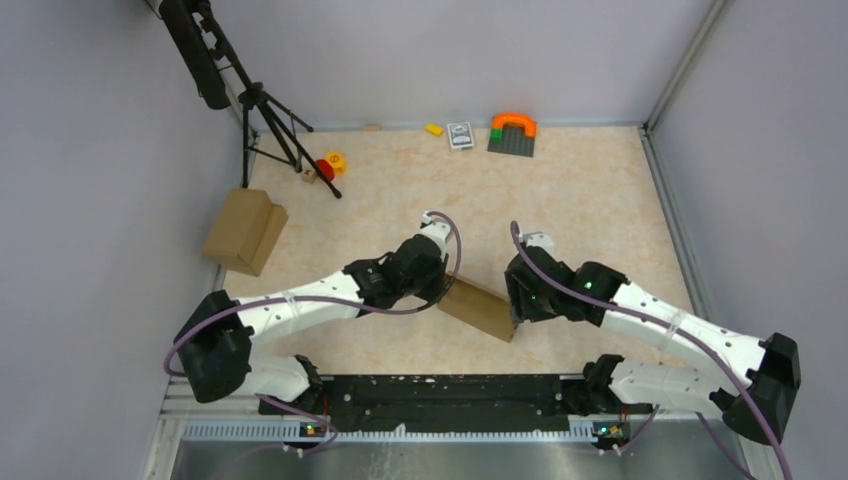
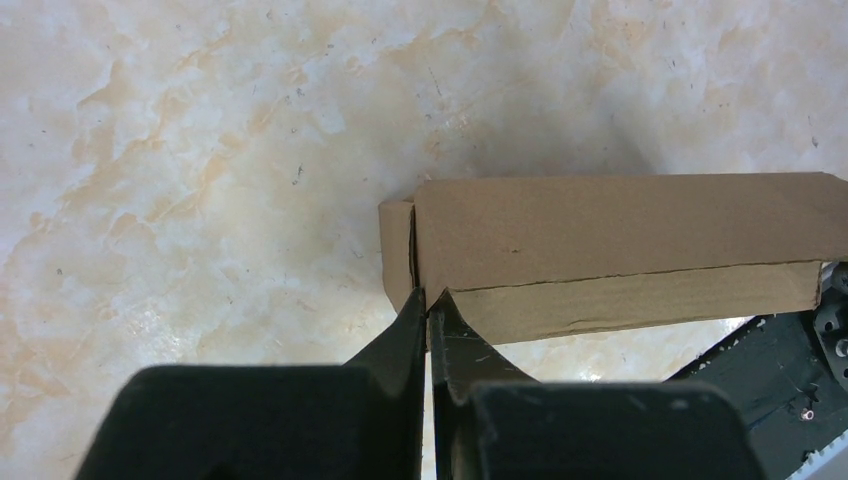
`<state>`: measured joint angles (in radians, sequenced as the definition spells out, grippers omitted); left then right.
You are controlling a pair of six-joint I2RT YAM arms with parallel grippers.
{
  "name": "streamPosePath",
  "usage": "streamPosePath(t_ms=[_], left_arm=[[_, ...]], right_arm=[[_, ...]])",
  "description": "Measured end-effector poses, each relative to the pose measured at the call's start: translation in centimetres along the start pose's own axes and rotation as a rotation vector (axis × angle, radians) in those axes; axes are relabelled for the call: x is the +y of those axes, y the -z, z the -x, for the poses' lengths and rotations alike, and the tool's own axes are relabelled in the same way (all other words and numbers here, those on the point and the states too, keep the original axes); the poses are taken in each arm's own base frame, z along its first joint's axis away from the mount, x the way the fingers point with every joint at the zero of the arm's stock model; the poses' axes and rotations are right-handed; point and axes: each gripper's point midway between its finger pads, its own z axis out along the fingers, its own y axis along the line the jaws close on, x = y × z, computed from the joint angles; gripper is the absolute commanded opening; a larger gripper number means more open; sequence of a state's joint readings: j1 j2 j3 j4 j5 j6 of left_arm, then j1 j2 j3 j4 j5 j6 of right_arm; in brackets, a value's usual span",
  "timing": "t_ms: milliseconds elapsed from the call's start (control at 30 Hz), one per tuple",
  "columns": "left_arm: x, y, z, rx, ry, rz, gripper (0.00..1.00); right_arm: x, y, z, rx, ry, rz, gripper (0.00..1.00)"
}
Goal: Fold the paper box
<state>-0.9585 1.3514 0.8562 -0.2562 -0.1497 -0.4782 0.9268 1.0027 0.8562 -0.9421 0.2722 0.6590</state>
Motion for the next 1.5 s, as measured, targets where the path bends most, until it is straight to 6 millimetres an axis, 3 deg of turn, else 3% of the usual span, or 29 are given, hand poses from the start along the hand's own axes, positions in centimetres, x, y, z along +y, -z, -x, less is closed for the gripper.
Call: streamPosePath(t_ms=[500, 767, 867, 967, 1033, 1133, 1233, 1500], left_arm=[[-0.3, -0.1, -0.1, 0.013, 0.002, 0.013, 0.00], [-0.4, -0.1, -0.1, 0.015, 0.002, 0.028, 0.00], [-0.4, -0.2, -0.1, 0.017, 0.000, 0.035, 0.00], [-0.4, -0.2, -0.1, 0.016, -0.002, 0.041, 0.00], [-0.4, -0.3, 0.0, 0.017, -0.004, 0.042, 0.00], [-0.6, -0.3, 0.0, 0.019, -0.006, 0.042, 0.00], [-0.7, -0.4, 0.0, 0.020, -0.009, 0.041, 0.00], [-0.9, -0.5, 0.2, 0.030, -0.014, 0.045, 0.00]], right_arm=[[-1.0, -0.8, -0.1, -0.012, -0.144, -0.096, 0.17], [-0.4, -0.2, 0.6, -0.063, -0.245, -0.051, 0.07], [-0.4, -0.3, 0.6, -0.061, -0.269, -0.055, 0.07], [-0.4, -0.3, 0.5, -0.061, -0.286, -0.059, 0.17], [-0.5, -0.3, 0.6, -0.064, -0.289, -0.064, 0.29], [-0.9, -0.7, 0.3, -0.069, -0.294, -0.082, 0.32], [-1.3, -1.3, -0.2, -0.062, -0.290, -0.108, 0.28], [-1.4, -2.1, -0.2, -0.065, -0.300, -0.125, 0.08]])
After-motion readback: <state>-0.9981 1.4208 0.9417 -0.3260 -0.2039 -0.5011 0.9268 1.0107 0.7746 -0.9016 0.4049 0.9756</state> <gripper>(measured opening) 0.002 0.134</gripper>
